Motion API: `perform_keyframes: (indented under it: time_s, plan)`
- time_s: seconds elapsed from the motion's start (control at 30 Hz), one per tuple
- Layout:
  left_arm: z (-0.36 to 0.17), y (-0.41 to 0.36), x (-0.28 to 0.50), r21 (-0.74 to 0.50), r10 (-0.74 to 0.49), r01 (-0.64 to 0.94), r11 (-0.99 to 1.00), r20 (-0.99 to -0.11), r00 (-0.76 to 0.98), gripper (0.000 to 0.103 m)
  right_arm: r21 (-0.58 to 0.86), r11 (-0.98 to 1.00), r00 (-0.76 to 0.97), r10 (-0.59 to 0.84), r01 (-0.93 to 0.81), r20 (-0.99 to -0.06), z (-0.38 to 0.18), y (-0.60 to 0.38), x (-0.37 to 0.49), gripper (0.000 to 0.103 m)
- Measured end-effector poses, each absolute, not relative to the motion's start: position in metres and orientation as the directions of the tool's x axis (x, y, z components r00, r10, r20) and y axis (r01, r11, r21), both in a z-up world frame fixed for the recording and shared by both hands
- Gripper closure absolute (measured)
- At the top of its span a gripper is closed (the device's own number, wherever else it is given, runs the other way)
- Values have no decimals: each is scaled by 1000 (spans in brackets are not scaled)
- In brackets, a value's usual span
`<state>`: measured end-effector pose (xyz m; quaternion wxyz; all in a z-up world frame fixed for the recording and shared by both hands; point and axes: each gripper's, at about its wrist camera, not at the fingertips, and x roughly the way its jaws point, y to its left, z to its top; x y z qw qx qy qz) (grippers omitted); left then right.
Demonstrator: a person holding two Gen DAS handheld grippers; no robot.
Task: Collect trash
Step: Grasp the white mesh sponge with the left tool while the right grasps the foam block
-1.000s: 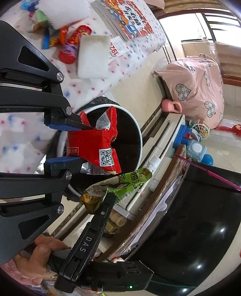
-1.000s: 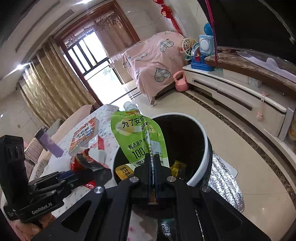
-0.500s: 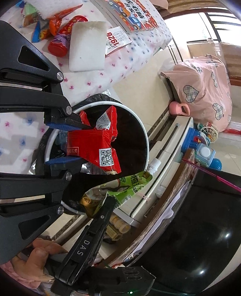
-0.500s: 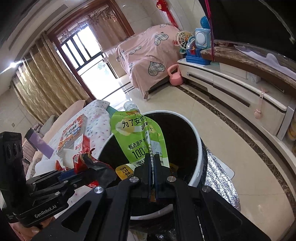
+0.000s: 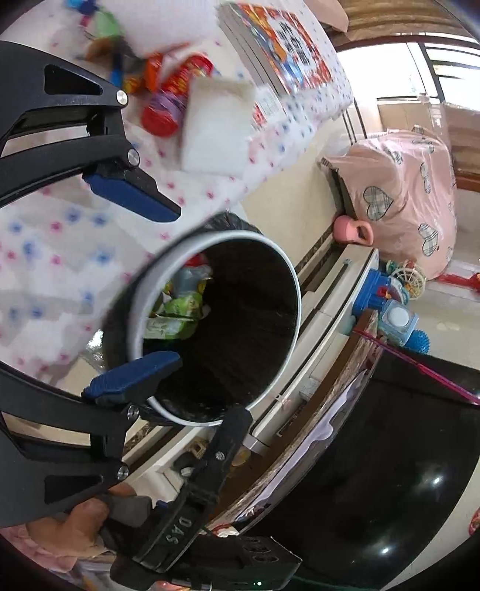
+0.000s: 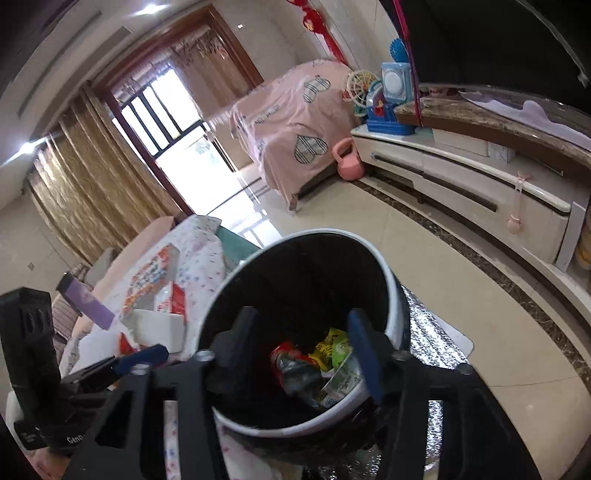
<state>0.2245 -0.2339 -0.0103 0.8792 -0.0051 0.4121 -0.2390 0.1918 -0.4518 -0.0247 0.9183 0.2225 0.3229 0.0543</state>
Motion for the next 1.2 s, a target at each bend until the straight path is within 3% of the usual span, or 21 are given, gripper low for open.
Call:
perform_keyframes:
  time_s: [0.03, 0.07, 0.33, 0.77, 1.2]
  plan:
    - [-9, -230, 222, -206, -423, 412, 887, -719, 551, 27, 450, 892, 792, 247, 39, -558, -23, -449, 188, 21]
    - [-8, -222, 214, -210, -422, 403, 891, -712, 561, 26, 451, 892, 797, 246, 37, -552, -23, -446, 185, 18]
    - [-10, -170, 181, -230, -389, 325, 917, -695, 605, 25, 462, 887, 794, 278, 4, -540, -21, -411, 163, 10]
    - [-21, -77, 154, -296, -317, 144, 944, -694, 647, 25, 411, 904, 735, 359, -119, -576, -29, -329, 154, 4]
    - [-16, -39, 169, -361, -313, 71, 930, -677, 666, 25, 354, 917, 736, 368, -185, -569, -28, -285, 181, 4]
